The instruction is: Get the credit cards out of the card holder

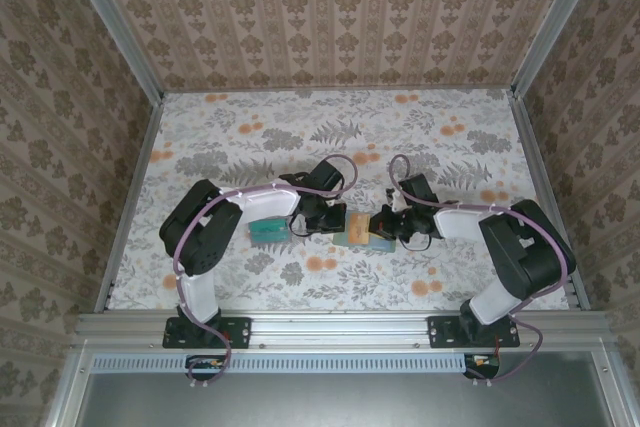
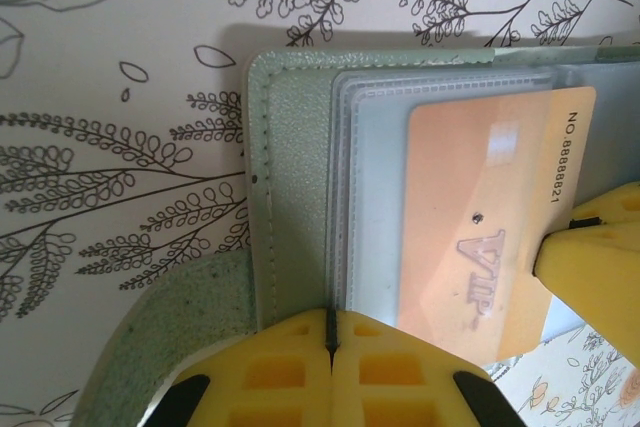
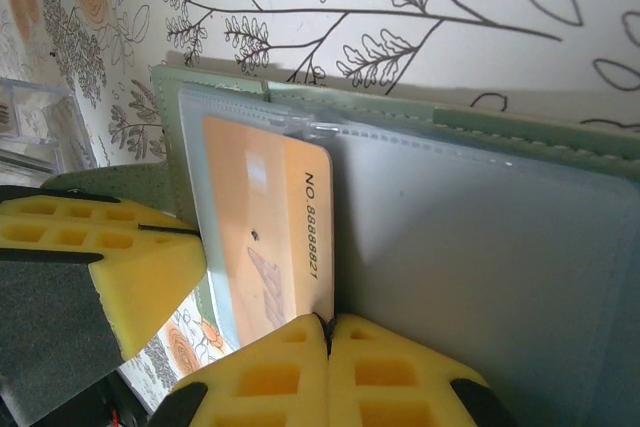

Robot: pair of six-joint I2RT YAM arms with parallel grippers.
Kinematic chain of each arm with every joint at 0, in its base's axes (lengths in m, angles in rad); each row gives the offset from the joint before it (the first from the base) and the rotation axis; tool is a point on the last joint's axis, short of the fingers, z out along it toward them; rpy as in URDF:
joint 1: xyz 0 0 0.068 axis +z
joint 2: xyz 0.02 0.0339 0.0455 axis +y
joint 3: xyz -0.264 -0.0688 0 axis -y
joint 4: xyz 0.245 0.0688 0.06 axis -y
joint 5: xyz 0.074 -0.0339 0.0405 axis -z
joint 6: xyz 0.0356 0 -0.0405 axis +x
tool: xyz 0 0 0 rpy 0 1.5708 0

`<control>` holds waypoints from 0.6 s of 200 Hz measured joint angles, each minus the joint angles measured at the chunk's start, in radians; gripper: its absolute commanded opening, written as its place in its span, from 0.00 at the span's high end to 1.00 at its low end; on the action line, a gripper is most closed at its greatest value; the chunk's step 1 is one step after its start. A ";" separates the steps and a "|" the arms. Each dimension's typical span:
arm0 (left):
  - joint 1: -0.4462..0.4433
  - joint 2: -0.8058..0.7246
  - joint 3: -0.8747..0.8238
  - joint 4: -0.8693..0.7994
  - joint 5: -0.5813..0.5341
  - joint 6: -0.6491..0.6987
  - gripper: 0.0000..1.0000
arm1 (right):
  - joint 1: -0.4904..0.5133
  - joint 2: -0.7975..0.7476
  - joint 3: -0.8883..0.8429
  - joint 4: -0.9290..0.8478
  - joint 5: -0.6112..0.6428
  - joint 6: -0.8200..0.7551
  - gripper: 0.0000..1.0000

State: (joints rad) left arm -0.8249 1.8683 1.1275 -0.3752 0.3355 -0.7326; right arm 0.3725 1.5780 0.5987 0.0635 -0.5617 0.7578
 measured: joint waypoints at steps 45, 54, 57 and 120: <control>0.000 0.000 0.000 0.000 0.000 0.000 1.00 | -0.042 -0.064 -0.047 -0.027 0.001 -0.020 0.99; 0.000 0.000 0.000 0.000 0.000 0.000 1.00 | -0.051 -0.077 -0.053 -0.039 0.001 -0.026 0.99; 0.000 0.000 0.000 0.000 0.000 0.000 1.00 | -0.055 -0.081 -0.055 -0.042 0.001 -0.029 0.99; 0.000 0.000 0.000 -0.001 0.000 0.000 1.00 | -0.155 -0.242 -0.086 -0.157 -0.001 -0.089 1.00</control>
State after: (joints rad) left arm -0.8249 1.8683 1.1275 -0.3763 0.3355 -0.7326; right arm 0.2176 1.3357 0.5129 -0.0933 -0.5625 0.6689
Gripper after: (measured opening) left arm 0.046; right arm 0.067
